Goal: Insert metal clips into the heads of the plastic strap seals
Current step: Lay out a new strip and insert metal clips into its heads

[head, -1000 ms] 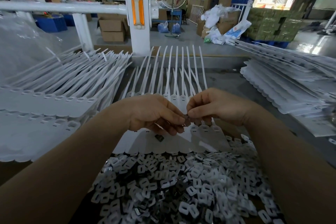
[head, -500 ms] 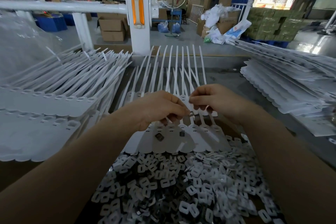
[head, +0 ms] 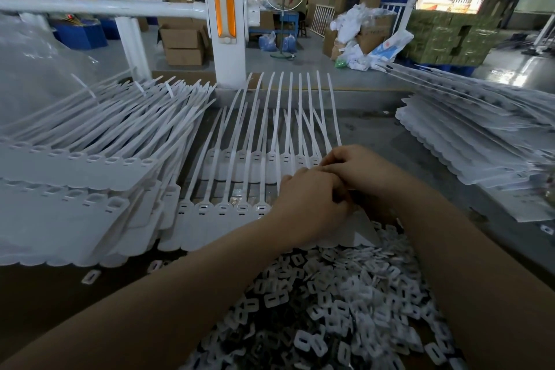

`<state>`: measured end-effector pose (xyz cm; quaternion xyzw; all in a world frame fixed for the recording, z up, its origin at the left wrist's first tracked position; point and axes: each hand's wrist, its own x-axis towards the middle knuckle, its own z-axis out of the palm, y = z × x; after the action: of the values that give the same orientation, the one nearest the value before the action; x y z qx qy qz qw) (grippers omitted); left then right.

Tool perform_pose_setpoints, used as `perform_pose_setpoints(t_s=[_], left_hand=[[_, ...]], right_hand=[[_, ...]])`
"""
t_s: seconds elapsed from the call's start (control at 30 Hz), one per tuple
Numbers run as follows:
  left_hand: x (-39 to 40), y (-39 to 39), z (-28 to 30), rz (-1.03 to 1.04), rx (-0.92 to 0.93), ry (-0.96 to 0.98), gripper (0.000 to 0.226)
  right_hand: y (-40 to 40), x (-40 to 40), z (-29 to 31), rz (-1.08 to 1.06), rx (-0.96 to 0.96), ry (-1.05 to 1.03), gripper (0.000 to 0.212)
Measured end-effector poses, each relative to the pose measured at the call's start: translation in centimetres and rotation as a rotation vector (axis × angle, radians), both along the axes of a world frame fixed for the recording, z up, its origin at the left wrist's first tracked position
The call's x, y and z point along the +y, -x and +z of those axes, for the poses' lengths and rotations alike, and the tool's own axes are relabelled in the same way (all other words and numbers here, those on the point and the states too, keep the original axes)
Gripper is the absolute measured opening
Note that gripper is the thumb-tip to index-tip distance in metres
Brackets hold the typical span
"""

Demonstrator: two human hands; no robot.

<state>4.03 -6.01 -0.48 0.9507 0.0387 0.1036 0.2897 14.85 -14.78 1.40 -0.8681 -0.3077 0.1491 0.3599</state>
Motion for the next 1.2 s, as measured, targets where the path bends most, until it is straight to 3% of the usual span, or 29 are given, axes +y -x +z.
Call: perform_pose_setpoints(t_s=[0.27, 0.43, 1.2], left_hand=[[0.12, -0.14, -0.09, 0.020, 0.006, 0.040, 0.020], [0.01, -0.21, -0.29, 0.024, -0.022, 0.059, 0.007], [-0.49, -0.02, -0.82, 0.088, -0.152, -0.046, 0.012]], right_hand=[[0.02, -0.13, 0.07, 0.010, -0.007, 0.008, 0.009], [0.01, -0.06, 0.03, 0.000, 0.007, 0.003, 0.011], [0.39, 0.14, 0.45, -0.024, 0.037, -0.004, 0.009]])
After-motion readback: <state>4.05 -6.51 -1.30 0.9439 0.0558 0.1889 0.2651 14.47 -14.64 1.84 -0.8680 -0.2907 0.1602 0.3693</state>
